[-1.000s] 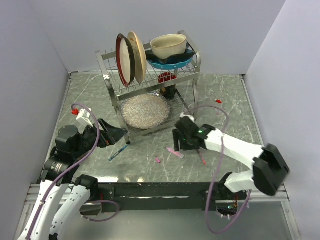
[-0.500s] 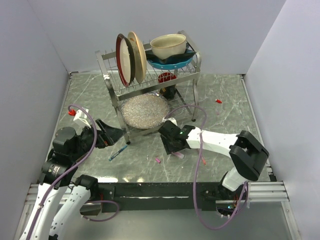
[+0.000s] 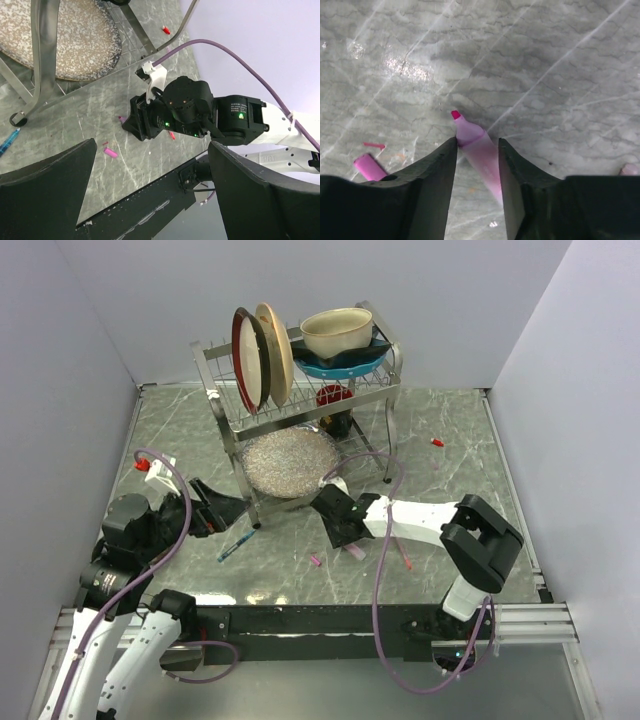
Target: Insert the pens into the pen caps
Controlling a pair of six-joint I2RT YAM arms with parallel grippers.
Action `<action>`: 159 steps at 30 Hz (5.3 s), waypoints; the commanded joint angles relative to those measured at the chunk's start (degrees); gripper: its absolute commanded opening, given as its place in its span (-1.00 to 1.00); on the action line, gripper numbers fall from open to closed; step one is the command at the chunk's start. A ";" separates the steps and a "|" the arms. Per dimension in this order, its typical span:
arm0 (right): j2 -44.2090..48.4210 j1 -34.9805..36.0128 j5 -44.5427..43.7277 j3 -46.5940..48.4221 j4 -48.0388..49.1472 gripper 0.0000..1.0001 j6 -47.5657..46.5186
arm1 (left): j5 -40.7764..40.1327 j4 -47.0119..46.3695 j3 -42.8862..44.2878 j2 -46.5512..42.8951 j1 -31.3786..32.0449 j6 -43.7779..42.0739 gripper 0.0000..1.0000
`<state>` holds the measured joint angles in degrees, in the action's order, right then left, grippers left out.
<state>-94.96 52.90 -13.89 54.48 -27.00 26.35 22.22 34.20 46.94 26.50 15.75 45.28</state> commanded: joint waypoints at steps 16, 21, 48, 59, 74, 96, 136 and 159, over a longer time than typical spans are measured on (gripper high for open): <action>6.00 0.62 -2.99 -0.52 -5.25 -1.00 15.83 | 11.60 -7.11 -14.49 -4.27 0.16 6.38 0.73; 13.82 0.71 -1.85 1.59 -8.77 -1.00 22.51 | 14.96 -16.17 -21.53 -3.83 0.60 10.79 0.65; 27.02 4.14 -1.58 5.90 -4.46 -1.00 41.41 | -7.54 -44.12 -11.96 33.88 34.88 10.01 0.37; 27.90 5.37 -2.11 5.46 -3.05 -1.00 42.91 | -6.75 -46.50 -14.24 33.53 34.96 10.89 -0.05; 29.91 4.49 -6.23 6.08 -5.78 -0.44 42.74 | -5.16 -45.98 -15.91 32.66 35.76 9.49 -0.98; 40.30 -42.26 -3.96 -8.95 -6.77 0.29 21.56 | -22.04 -11.44 -5.99 9.71 35.76 -11.96 -0.98; 15.94 -63.45 10.73 -10.62 -23.01 0.40 76.83 | -29.60 -10.55 -7.47 -4.27 36.28 -10.74 -0.98; 9.88 -64.59 7.39 -11.59 -19.68 0.26 72.63 | -30.22 -10.99 -8.00 -4.18 36.46 -10.12 -0.98</action>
<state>-83.61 -11.33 -3.20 42.87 -47.53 100.44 -7.40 24.75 38.63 22.31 51.96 34.72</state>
